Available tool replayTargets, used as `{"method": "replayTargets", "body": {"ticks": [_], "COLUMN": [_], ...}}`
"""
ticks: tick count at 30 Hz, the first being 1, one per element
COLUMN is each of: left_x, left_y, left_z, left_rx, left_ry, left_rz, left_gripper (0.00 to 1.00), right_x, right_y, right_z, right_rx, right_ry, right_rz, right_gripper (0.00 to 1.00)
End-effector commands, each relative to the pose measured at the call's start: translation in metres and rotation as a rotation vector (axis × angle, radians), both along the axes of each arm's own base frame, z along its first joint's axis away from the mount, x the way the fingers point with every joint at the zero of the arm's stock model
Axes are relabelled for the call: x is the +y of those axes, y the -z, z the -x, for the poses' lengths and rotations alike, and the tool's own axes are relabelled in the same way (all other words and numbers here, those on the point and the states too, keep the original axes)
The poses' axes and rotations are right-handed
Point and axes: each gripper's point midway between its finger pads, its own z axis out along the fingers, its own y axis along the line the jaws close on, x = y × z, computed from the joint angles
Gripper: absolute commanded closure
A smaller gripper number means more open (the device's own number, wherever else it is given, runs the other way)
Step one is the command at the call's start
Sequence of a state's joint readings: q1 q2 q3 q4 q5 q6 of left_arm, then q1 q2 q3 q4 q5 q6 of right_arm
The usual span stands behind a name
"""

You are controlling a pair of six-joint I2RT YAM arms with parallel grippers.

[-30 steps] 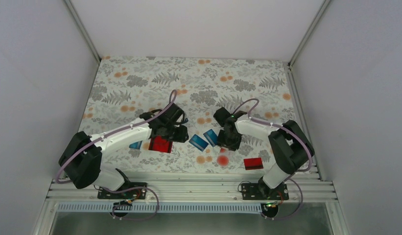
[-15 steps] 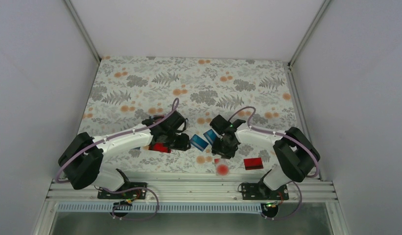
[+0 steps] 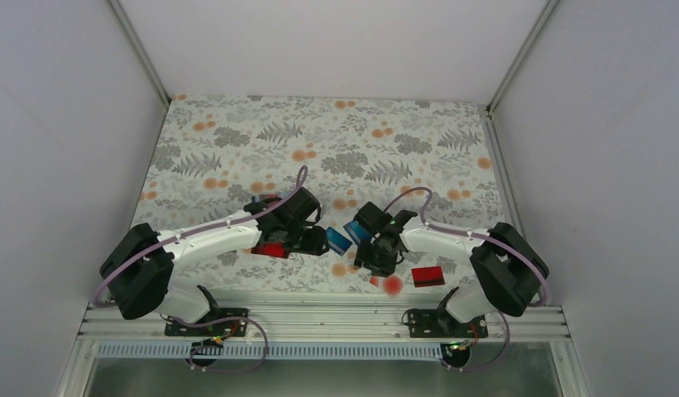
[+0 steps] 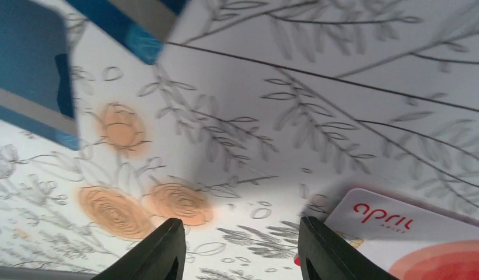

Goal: Put the credit cards into the card holder

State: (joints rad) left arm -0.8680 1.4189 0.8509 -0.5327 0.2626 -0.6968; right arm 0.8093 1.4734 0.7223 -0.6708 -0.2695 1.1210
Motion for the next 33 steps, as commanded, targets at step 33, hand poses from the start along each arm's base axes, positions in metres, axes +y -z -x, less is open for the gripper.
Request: {"method": "replayTargets", "body": {"ticks": [33], "left_x": [-0.17], "left_y": [0.012], "left_z": [0.029], "left_rx": [0.103], "left_ry": [0.296], "left_rz": [0.12], "left_gripper": [0.6], "right_x": [-0.092], "right_y": [0.01], "right_z": [0.072], "right_rx": [0.06], "right_ry": [0.258], "right_rz": [0.072], "right_gripper": [0.28]}}
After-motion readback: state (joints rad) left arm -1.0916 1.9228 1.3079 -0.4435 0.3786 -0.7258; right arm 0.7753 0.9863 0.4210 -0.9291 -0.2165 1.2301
